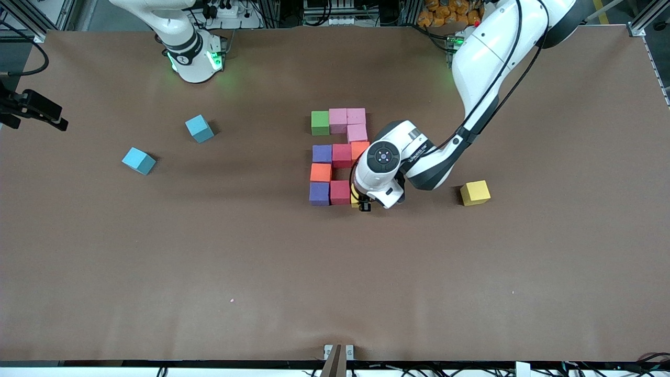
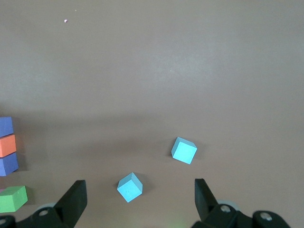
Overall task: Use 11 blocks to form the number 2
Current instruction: 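Lower the yellow cube onto the figure end with the left gripper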
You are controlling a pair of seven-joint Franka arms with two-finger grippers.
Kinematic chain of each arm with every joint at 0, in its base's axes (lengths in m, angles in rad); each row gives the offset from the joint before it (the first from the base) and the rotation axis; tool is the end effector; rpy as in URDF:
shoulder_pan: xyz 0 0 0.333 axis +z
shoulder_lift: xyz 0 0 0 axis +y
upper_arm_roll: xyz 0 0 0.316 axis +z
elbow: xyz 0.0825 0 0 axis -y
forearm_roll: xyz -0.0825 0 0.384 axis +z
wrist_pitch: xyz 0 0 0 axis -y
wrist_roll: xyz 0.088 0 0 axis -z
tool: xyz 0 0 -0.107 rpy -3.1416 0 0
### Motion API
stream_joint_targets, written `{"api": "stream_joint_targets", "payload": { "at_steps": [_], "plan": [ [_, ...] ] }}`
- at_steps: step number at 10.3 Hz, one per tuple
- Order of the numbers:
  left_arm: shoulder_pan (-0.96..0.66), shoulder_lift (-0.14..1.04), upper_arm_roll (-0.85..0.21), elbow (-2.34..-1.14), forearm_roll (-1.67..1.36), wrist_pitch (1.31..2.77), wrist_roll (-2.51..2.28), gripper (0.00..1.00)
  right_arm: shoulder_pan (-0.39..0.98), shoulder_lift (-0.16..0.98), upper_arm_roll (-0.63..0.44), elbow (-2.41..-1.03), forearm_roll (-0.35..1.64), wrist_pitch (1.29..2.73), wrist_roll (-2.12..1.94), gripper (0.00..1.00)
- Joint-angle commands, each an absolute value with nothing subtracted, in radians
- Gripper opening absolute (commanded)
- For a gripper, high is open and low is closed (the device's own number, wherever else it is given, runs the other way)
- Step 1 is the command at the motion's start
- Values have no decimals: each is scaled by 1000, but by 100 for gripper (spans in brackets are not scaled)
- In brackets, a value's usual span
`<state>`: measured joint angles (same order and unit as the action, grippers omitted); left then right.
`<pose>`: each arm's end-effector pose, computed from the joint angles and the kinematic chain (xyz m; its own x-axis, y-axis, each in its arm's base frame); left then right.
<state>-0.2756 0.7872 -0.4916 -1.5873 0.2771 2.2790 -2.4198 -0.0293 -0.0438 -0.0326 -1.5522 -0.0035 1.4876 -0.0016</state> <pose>0.5377 -0.4423 0.2126 -0.0297 0.9950 -0.0954 0.9956 0.0210 -0.0910 0.5314 -0.0338 0.6498 0.9980 -0.0605 -0.0208 -0.0605 -0.9982 0.0020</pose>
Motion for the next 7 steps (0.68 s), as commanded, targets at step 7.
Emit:
{"api": "stream_joint_targets", "payload": {
  "at_steps": [7],
  "plan": [
    [-282,756,-492,-1652,276,2298,-2439,39,-43,-25,-23,-1499,44,1473,20,100]
  ]
}}
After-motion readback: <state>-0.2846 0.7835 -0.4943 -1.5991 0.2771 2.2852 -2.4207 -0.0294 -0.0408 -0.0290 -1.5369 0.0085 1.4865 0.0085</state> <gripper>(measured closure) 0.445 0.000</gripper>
